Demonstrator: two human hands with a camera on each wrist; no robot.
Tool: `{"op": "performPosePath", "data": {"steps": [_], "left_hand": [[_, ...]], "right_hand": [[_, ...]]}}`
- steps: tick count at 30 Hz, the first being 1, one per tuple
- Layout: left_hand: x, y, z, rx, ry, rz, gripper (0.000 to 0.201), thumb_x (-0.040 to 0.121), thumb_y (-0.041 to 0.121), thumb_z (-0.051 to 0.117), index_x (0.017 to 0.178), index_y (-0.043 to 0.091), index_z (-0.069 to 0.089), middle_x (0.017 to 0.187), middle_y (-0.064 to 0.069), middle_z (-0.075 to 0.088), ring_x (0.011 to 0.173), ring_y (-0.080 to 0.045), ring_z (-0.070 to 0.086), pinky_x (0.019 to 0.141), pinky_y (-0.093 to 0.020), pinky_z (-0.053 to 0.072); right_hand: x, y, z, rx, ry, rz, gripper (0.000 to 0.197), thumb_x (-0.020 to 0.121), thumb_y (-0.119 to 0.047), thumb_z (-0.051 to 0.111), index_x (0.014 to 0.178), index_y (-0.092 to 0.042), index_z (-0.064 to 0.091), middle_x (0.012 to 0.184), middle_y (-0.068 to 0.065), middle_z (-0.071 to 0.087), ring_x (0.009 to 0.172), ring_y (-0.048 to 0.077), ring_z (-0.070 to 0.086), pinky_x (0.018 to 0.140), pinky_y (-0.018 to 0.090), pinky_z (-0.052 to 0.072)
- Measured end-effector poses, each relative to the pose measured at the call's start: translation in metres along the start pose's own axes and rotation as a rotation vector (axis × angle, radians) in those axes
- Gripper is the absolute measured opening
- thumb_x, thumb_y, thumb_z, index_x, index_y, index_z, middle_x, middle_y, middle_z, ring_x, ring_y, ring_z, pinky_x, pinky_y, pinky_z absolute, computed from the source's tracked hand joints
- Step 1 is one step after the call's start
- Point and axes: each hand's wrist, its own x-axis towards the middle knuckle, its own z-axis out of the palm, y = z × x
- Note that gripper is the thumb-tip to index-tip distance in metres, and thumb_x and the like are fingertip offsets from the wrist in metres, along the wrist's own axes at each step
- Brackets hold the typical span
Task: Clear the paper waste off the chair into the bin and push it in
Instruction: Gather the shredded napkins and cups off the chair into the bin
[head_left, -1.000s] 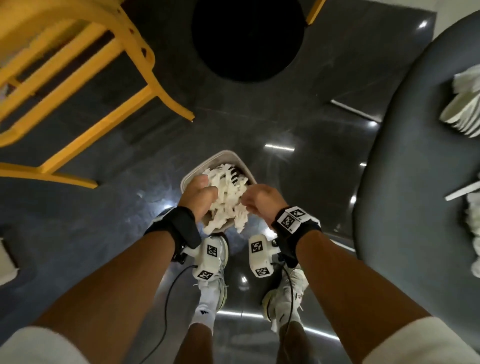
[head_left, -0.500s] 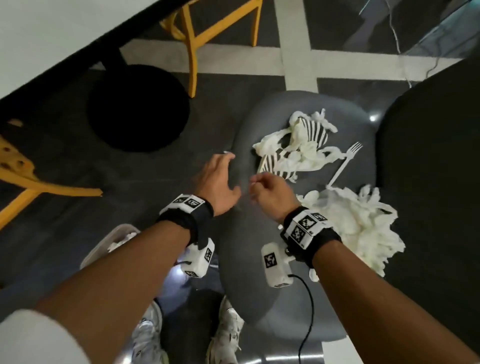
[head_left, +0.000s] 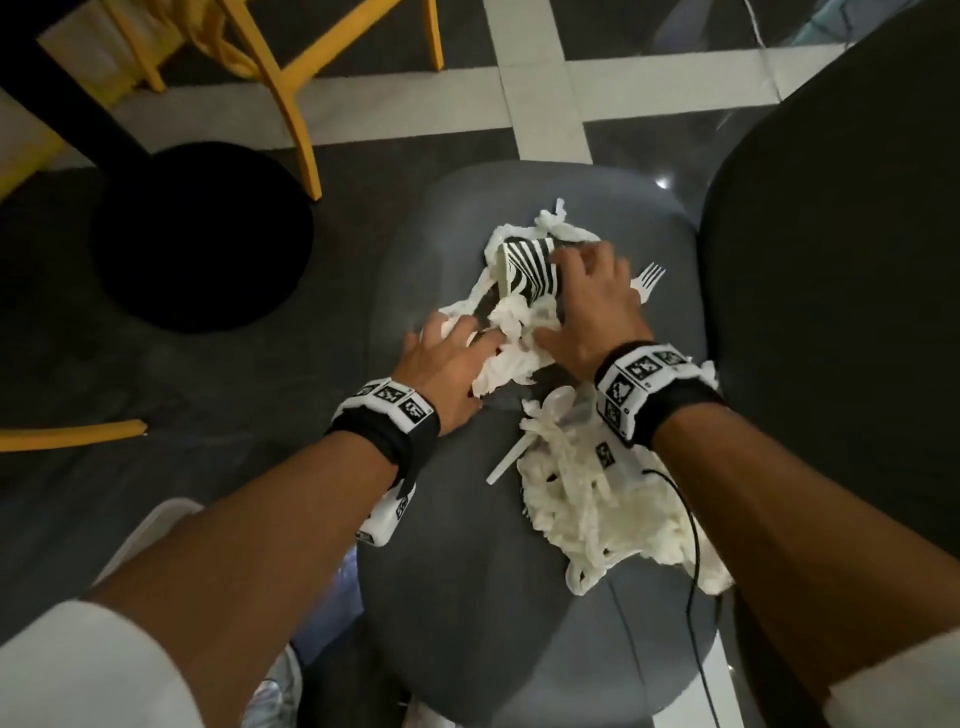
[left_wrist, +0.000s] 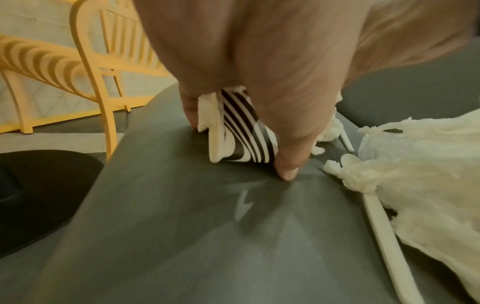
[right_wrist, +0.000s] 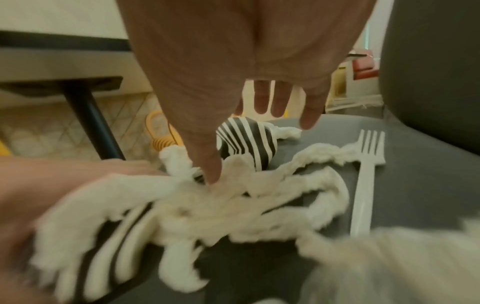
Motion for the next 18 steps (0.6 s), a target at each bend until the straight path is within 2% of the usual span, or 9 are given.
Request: {"op": "performPosePath", "data": {"steps": [2,4,6,7,9,11,13,15,18], "left_hand": [[-0.006,-0.002,0.005,-0.008,0.001,-0.001,0.084,0.073,0.040,0.077,0.145,0.038,0.033,0.143,0.003,0.039,0.130,-0.035,0.030,0.105,-0.055,0.038],[-0.011,-0.005,0.008,-0.001,-0.017,-0.008,0.087,0.072,0.044,0.077,0.146,0.037,0.032,0.141,0.003,0.039,0.127,-0.034,0.032,0.102,-0.052,0.039],[-0.017,-0.009,0.008,-0.002,-0.060,-0.025,0.090,0.072,0.049,0.076,0.148,0.034,0.030,0.141,0.002,0.037,0.128,-0.034,0.032,0.102,-0.051,0.039],[-0.020,-0.011,0.008,-0.005,-0.086,-0.041,0.090,0.073,0.052,0.075,0.148,0.031,0.029,0.142,0.001,0.036,0.129,-0.034,0.032,0.103,-0.051,0.038],[-0.029,-0.016,0.009,-0.020,-0.118,-0.078,0.084,0.074,0.056,0.074,0.141,0.023,0.036,0.141,-0.001,0.036,0.129,-0.034,0.032,0.103,-0.051,0.038],[-0.038,-0.022,0.011,-0.068,-0.123,-0.133,0.079,0.073,0.060,0.072,0.134,0.021,0.040,0.136,-0.002,0.038,0.126,-0.033,0.034,0.104,-0.051,0.039],[-0.046,-0.025,0.014,-0.151,-0.109,-0.184,0.088,0.071,0.063,0.072,0.140,0.022,0.036,0.135,-0.001,0.040,0.125,-0.031,0.036,0.103,-0.049,0.040],[-0.054,-0.028,0.017,-0.260,-0.094,-0.233,0.101,0.068,0.065,0.073,0.149,0.025,0.027,0.138,0.000,0.041,0.128,-0.031,0.036,0.103,-0.047,0.042],[-0.067,-0.031,0.020,-0.421,-0.063,-0.289,0.100,0.064,0.067,0.074,0.145,0.028,0.032,0.139,0.001,0.046,0.131,-0.030,0.039,0.106,-0.048,0.041]], "right_hand": [[0.023,-0.001,-0.002,-0.063,-0.097,-0.046,0.111,0.066,-0.033,0.087,0.152,-0.028,0.018,0.162,0.007,0.009,0.147,0.038,0.014,0.111,0.066,0.030],[0.047,-0.005,-0.002,-0.112,-0.224,-0.065,0.131,0.062,-0.036,0.090,0.155,-0.037,-0.002,0.165,0.000,-0.013,0.152,0.037,-0.007,0.112,0.072,0.016],[0.063,-0.011,-0.001,-0.173,-0.338,-0.090,0.139,0.058,-0.038,0.093,0.154,-0.042,-0.008,0.165,-0.002,-0.017,0.151,0.039,-0.010,0.111,0.073,0.015],[0.067,-0.013,0.000,-0.195,-0.391,-0.107,0.139,0.055,-0.039,0.094,0.153,-0.044,-0.005,0.165,-0.001,-0.012,0.151,0.041,-0.006,0.111,0.073,0.019],[0.066,-0.015,0.002,-0.184,-0.436,-0.140,0.124,0.053,-0.037,0.094,0.150,-0.044,0.017,0.163,0.004,0.007,0.147,0.044,0.012,0.109,0.066,0.033],[0.055,-0.020,0.006,-0.127,-0.408,-0.175,0.100,0.058,-0.031,0.091,0.140,-0.037,0.035,0.149,0.008,0.034,0.134,0.038,0.039,0.100,0.050,0.045],[0.039,-0.026,0.012,-0.065,-0.405,-0.178,0.082,0.065,-0.024,0.086,0.134,-0.029,0.042,0.130,0.005,0.053,0.116,0.030,0.057,0.088,0.036,0.047],[0.021,-0.030,0.021,-0.013,-0.427,-0.118,0.073,0.071,-0.024,0.079,0.133,-0.024,0.042,0.117,0.004,0.062,0.106,0.028,0.061,0.080,0.031,0.046],[-0.002,-0.038,0.030,0.128,-0.464,-0.040,0.073,0.077,-0.027,0.074,0.141,-0.025,0.039,0.111,-0.001,0.061,0.100,0.022,0.060,0.079,0.028,0.044]]}}
